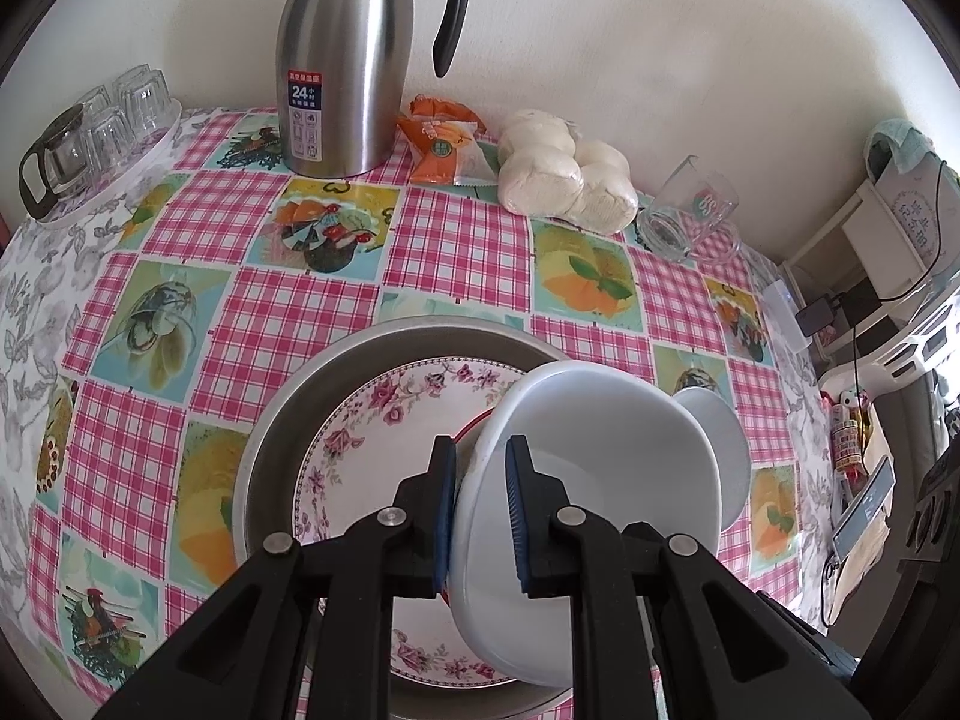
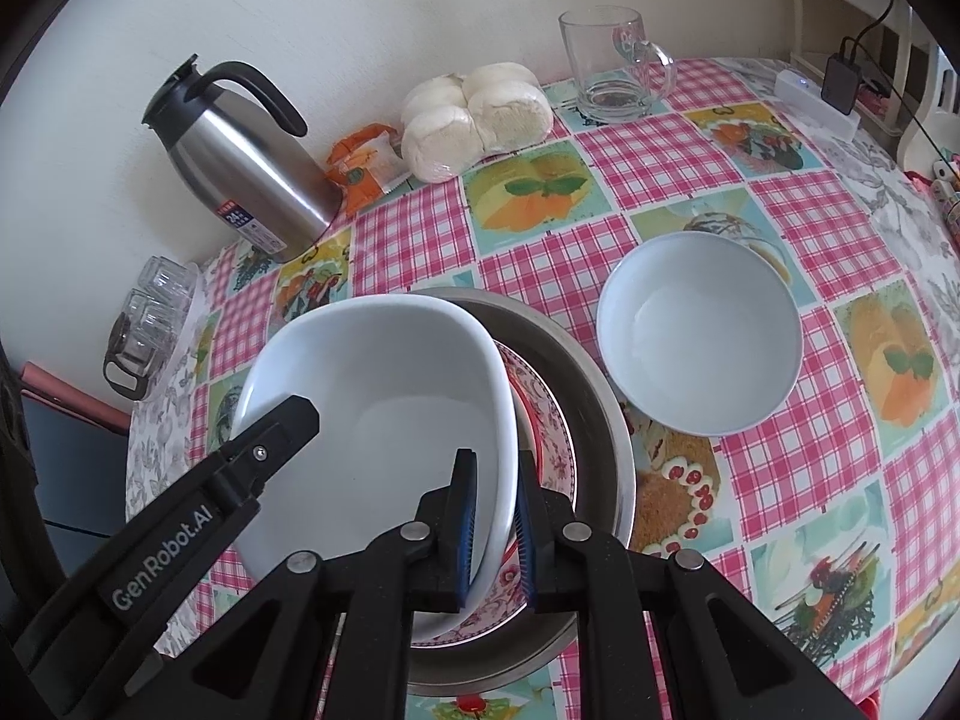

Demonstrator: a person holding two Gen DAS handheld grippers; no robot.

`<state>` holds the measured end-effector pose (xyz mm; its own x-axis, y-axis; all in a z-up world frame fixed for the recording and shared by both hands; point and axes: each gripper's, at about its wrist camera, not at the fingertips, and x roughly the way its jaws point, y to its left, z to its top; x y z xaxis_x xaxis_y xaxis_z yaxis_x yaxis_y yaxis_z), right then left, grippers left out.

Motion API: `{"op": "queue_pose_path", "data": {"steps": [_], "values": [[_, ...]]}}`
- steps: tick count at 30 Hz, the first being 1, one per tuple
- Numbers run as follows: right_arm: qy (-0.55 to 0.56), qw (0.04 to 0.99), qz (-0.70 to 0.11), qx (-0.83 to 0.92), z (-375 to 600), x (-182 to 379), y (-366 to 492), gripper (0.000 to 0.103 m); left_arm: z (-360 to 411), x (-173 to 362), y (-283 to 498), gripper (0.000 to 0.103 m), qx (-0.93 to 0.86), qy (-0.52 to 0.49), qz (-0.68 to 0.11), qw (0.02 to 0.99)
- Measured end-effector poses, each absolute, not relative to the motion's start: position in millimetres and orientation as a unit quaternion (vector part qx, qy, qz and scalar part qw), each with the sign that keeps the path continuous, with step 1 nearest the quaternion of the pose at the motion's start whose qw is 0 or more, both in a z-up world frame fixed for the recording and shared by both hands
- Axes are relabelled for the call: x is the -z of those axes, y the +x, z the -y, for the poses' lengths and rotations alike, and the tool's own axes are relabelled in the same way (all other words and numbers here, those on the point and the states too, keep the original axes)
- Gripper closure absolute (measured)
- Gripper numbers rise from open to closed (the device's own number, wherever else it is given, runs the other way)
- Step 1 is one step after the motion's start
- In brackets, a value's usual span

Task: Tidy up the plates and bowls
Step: 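Lower the white square bowl into the red-rimmed bowl in the basin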

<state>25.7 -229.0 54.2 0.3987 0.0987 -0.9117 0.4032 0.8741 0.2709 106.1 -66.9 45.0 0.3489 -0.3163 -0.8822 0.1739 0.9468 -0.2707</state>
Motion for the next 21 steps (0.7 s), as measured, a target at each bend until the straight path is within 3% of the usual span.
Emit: {"op": "queue_pose_path", "data": {"steps": [21], "values": [[0.201, 0.807, -0.546, 0.103, 219.8, -50.1, 28.7, 0.088, 65.7, -40.5, 108.3, 0.087, 0.143, -0.064, -0.556, 0.816]]}}
